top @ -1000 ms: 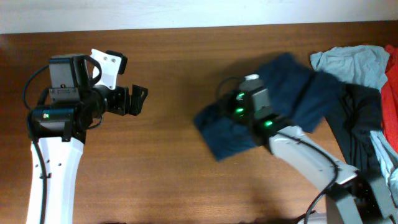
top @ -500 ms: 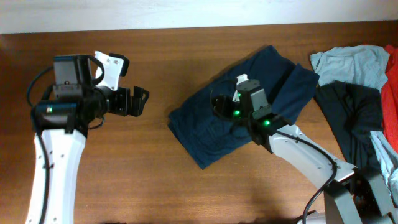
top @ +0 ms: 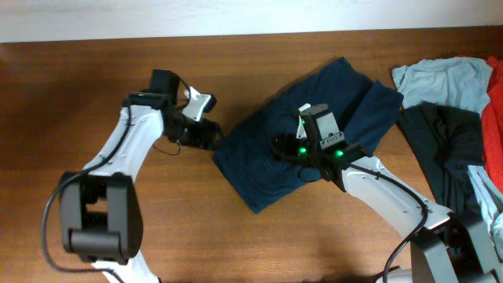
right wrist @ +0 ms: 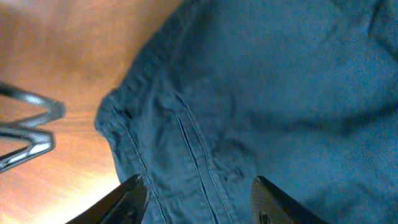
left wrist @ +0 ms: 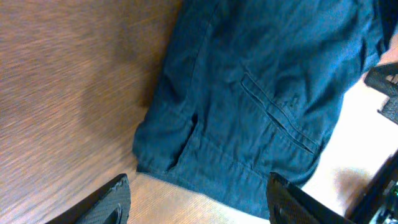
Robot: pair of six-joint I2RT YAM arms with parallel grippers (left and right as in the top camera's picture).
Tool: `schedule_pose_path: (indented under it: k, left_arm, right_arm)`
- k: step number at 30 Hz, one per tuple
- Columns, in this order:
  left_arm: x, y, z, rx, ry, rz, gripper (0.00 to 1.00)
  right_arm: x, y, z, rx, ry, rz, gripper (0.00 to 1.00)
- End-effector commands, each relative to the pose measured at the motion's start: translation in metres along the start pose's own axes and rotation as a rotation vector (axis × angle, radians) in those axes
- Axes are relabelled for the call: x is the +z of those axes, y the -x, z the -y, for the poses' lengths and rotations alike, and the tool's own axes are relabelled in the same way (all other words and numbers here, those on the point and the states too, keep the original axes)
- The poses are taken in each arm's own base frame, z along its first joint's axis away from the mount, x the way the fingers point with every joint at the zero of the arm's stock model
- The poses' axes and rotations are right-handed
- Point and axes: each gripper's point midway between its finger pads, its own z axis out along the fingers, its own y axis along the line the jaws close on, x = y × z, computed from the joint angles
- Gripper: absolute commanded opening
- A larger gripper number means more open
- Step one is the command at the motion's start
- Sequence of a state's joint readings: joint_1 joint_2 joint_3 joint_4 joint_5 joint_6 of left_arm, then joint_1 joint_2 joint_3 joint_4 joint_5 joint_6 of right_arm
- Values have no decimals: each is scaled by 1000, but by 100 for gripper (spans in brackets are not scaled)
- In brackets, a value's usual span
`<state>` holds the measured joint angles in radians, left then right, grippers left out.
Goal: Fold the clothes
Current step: 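Grasp the left edge of the navy shorts with the left gripper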
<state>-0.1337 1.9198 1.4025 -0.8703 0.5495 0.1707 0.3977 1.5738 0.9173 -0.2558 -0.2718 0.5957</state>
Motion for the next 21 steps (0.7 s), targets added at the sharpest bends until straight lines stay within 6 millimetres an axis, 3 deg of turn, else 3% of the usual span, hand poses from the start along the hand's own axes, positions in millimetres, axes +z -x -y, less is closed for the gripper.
schedule_pose_path:
  k: [1,3,5,13,15,17,21]
  left_arm:
    - [21,-2,2,46,-35,-24,70]
    - [39,-9,-5,64,-6,-73,67]
    - [45,-12,-4,68,-10,-87,62]
    - [47,1,-19,105,75,-46,59]
    - [44,-5,-37,99,183,-81,59]
    - [41,-7,-50,101,261,-95,68]
    - [45,0,-33,112,156,-58,69]
  right_arm:
    - [-9,8,-6,-21,13,18,59]
    - [-9,4,-3,-15,3,3,60]
    - [-9,2,-2,-15,-4,-5,61]
    - [-9,2,4,-31,-32,-3,62]
    - [-9,0,5,-29,-37,-11,62]
    - [-9,-4,8,-24,-47,-25,63]
    - [-9,-3,12,-23,-73,-17,63]
